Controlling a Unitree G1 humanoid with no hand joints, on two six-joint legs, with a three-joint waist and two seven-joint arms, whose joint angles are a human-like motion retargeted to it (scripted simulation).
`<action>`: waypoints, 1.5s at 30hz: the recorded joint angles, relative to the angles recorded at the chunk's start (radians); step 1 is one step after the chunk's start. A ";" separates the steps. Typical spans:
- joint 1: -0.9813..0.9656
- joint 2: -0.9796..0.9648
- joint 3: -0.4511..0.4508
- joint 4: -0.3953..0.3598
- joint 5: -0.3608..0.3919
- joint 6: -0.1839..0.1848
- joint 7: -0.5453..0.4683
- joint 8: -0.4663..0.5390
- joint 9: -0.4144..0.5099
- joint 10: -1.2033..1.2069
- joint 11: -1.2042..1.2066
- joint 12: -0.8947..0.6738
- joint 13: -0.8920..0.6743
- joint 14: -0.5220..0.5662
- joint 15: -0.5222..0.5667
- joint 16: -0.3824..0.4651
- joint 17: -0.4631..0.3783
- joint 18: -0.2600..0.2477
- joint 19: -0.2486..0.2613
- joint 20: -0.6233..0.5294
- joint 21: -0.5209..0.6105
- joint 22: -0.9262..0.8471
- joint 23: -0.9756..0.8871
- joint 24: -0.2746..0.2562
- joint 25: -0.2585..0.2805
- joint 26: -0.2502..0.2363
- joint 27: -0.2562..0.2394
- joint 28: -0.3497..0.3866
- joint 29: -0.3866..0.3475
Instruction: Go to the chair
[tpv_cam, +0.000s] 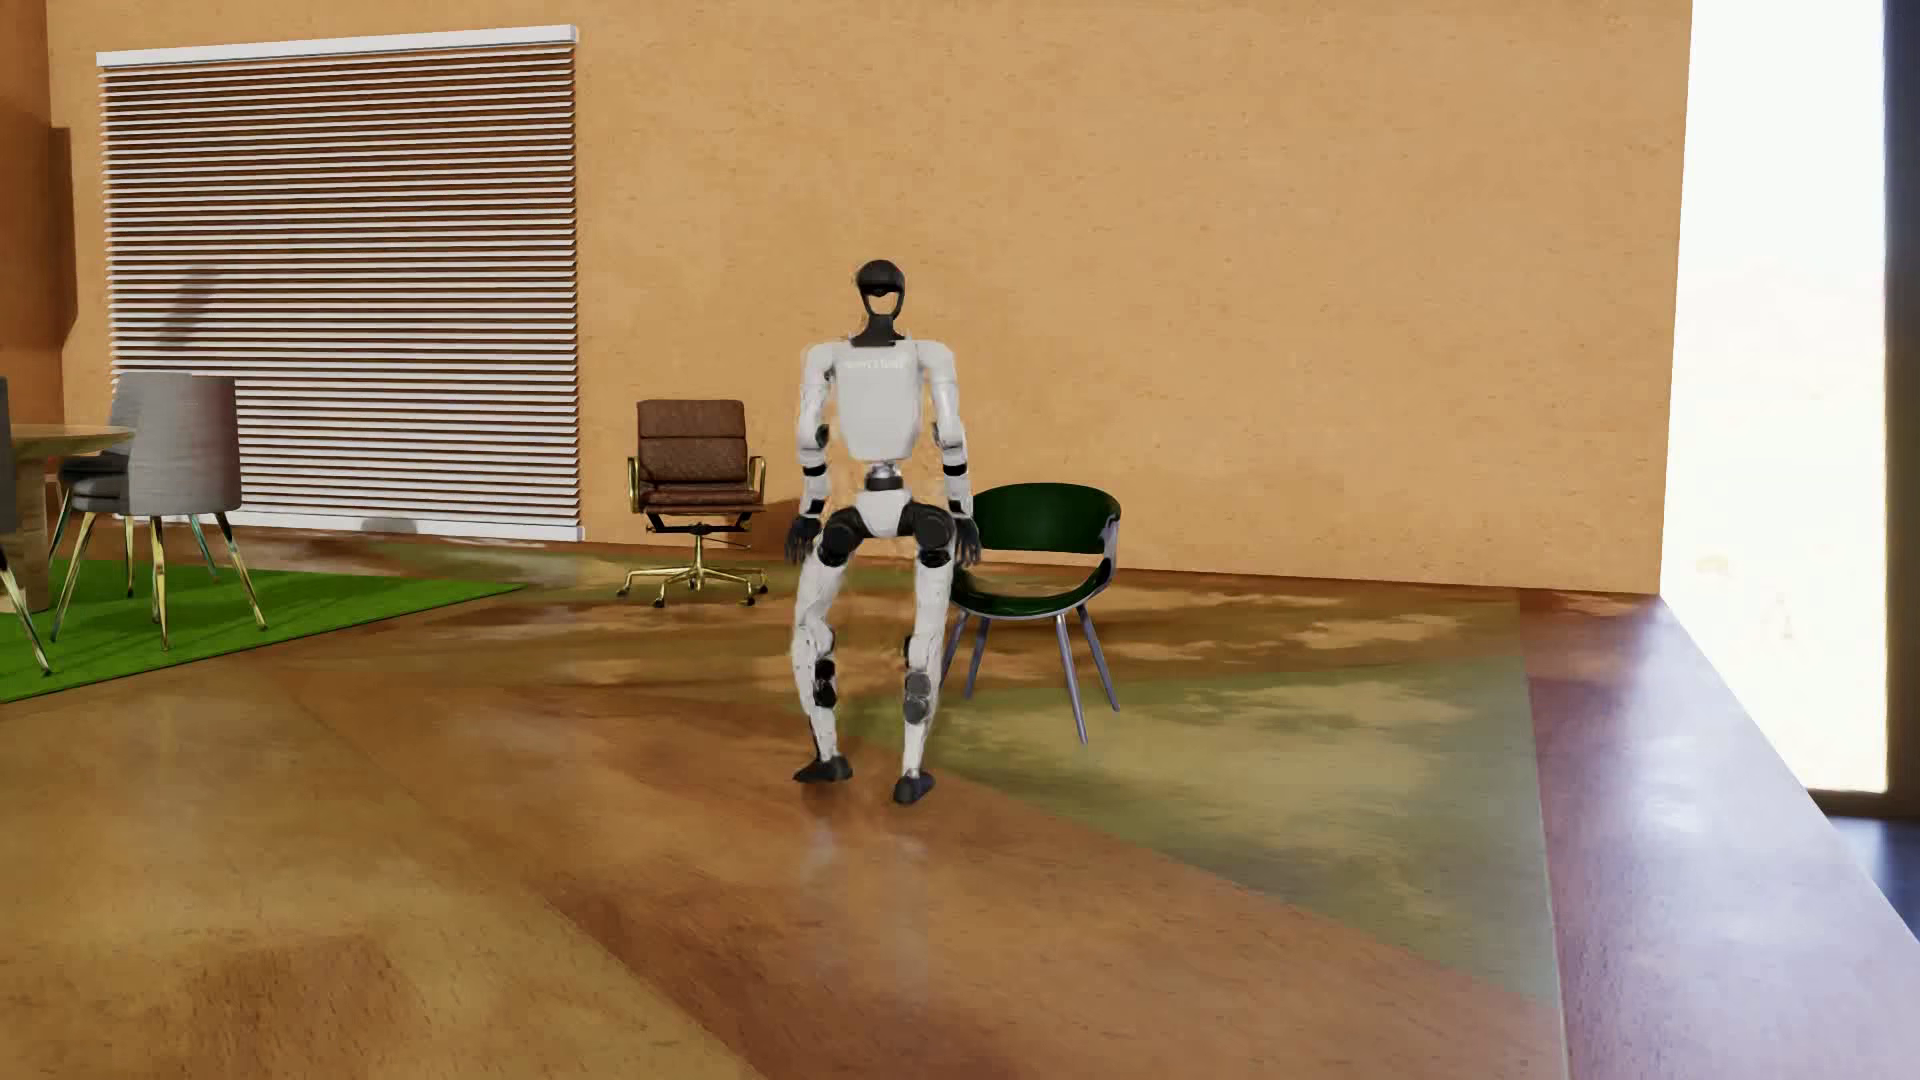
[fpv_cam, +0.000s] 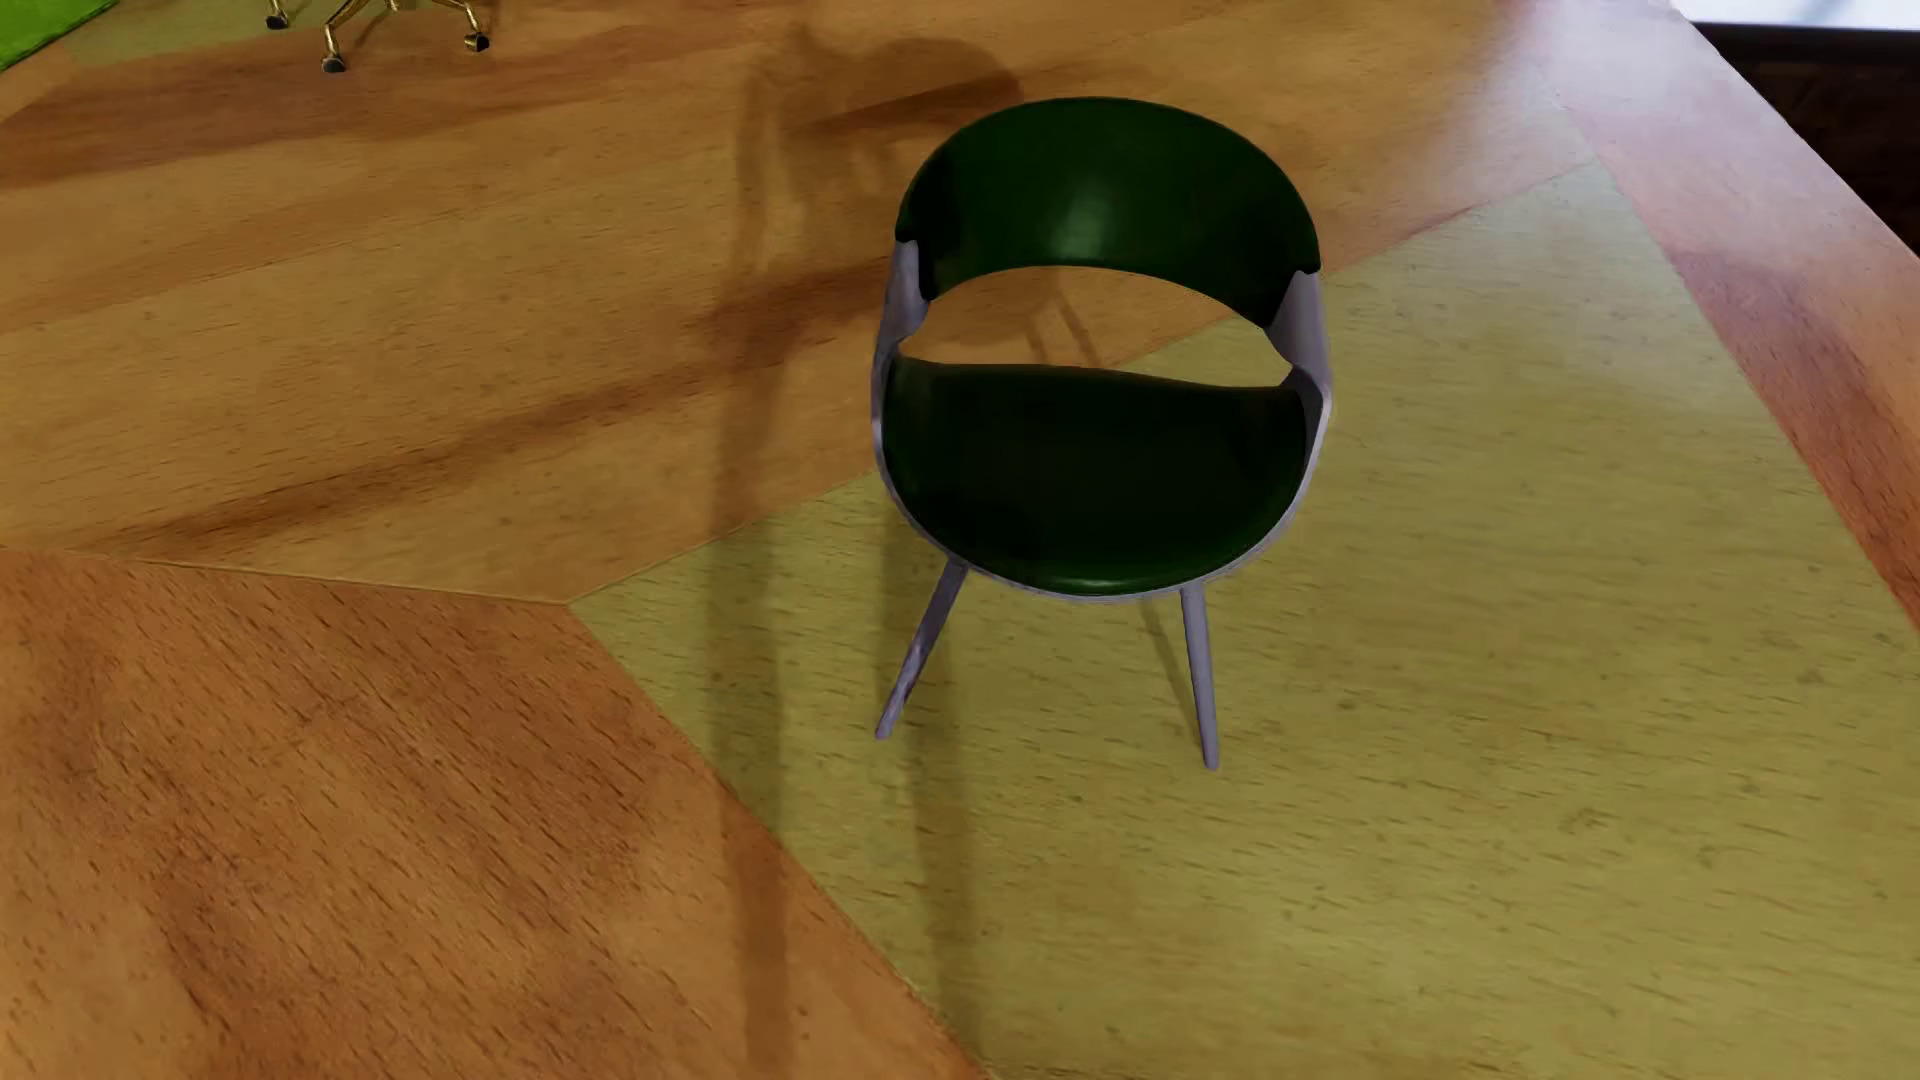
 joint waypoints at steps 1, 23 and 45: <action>-0.029 -0.002 0.009 -0.024 0.017 0.004 -0.140 0.025 0.000 0.006 0.005 -0.018 -0.028 -0.014 0.002 0.010 0.003 -0.001 -0.009 -0.023 -0.017 0.045 -0.007 0.023 0.021 -0.009 0.006 -0.059 -0.029; -0.129 -0.021 0.002 -0.504 0.034 0.024 -0.788 0.101 -0.017 -0.054 0.029 -0.124 -0.045 -0.290 0.019 -0.016 0.059 0.114 -0.037 -0.068 0.003 -0.057 0.011 0.104 0.093 -0.148 0.083 -0.082 -0.061; 0.052 -0.136 0.016 -0.612 -0.082 -0.047 -0.730 0.067 -0.009 -0.502 0.035 -0.084 -0.096 -0.074 0.057 -0.016 0.077 0.138 0.009 -0.204 0.136 -0.015 -0.080 0.058 0.144 -0.185 0.021 -0.208 -0.078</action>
